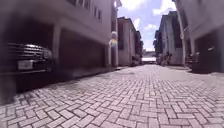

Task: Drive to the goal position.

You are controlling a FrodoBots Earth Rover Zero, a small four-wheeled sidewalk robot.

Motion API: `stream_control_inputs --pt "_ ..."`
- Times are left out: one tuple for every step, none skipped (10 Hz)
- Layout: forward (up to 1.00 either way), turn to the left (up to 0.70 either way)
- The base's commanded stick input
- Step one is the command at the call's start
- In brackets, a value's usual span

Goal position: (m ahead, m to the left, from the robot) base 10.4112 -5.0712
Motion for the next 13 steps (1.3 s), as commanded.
stream_control_inputs --pt "0.50 0.00" --pt "0.50 0.00" --pt "0.50 0.00" --pt "0.50 0.00" --pt "0.50 0.00" --pt "0.50 0.00" --pt "0.50 0.00" --pt "0.50 0.00" --pt "0.50 0.00" --pt "0.50 0.00" --pt "0.50 0.00" --pt "0.50 0.00" --pt "0.50 0.00"
